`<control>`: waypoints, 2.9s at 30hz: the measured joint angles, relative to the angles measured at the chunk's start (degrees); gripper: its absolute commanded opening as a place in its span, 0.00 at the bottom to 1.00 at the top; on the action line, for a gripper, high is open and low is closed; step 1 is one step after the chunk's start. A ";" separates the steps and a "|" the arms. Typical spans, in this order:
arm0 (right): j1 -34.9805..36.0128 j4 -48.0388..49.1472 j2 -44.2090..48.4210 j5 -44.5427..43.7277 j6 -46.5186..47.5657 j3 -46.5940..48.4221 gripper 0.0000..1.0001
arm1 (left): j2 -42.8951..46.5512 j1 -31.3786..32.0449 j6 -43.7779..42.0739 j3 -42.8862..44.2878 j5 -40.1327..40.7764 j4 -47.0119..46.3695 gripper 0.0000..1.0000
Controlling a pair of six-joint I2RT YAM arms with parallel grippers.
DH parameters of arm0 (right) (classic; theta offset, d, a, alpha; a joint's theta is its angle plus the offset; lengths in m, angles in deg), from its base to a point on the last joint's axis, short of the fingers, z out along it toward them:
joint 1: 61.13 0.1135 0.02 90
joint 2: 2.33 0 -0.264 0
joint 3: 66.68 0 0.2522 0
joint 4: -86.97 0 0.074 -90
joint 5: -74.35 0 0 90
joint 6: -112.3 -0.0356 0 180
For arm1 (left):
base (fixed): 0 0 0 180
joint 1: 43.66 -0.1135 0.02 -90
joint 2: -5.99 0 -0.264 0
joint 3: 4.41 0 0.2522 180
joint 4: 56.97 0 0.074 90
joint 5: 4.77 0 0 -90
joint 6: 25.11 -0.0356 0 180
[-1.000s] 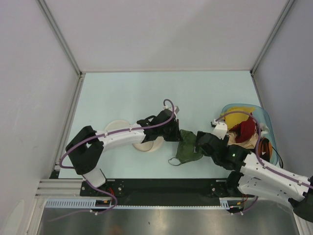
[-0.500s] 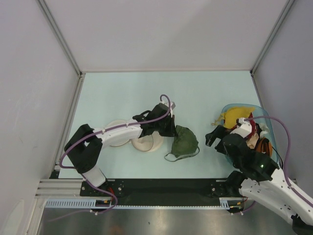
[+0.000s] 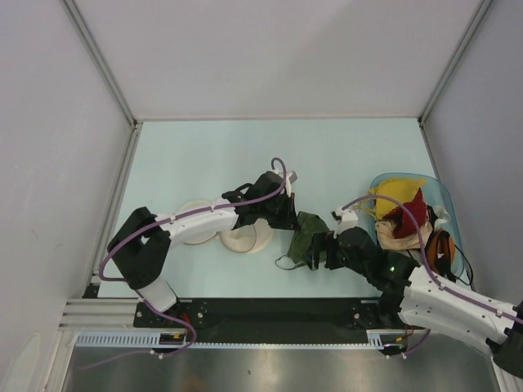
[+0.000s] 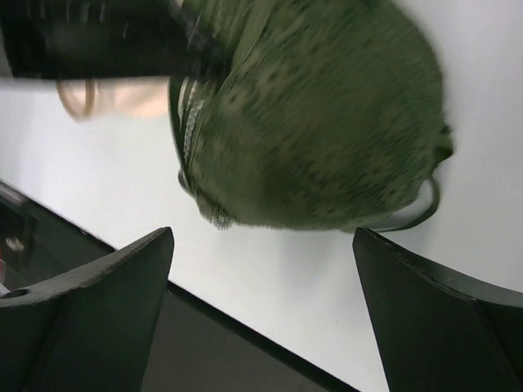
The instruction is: Place the bra in the laundry bag and zip it closed
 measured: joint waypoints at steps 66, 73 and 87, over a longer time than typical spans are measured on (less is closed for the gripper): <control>29.20 17.03 -7.10 -47.60 -10.03 -6.80 0.84 | 4.72 5.86 30.62 -4.24 -1.03 -7.28 0.00; 29.22 22.99 -7.93 -47.60 -8.17 -8.74 0.81 | 4.76 5.95 31.28 -4.26 -1.44 -8.24 0.00; 29.22 26.29 -10.82 -48.98 -7.91 -8.74 0.21 | 5.57 6.93 33.18 -4.50 -4.70 -13.22 0.00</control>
